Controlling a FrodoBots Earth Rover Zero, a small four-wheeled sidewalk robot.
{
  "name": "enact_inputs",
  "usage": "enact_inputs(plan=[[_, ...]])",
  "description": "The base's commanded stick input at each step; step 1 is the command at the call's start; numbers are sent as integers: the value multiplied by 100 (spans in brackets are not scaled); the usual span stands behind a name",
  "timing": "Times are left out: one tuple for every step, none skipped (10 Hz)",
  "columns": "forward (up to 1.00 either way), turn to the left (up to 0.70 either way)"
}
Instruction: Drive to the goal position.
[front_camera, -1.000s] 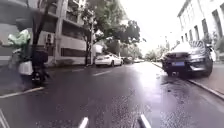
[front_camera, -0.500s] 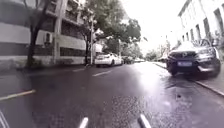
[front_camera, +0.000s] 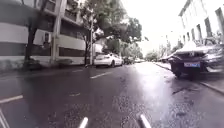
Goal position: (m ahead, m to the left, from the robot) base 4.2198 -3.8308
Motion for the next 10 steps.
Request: enact_inputs(plan=[[70, 0], [70, 0], [70, 0], [70, 0], [70, 0], [70, 0], [70, 0], [70, 0], [70, 0], [70, 0]])
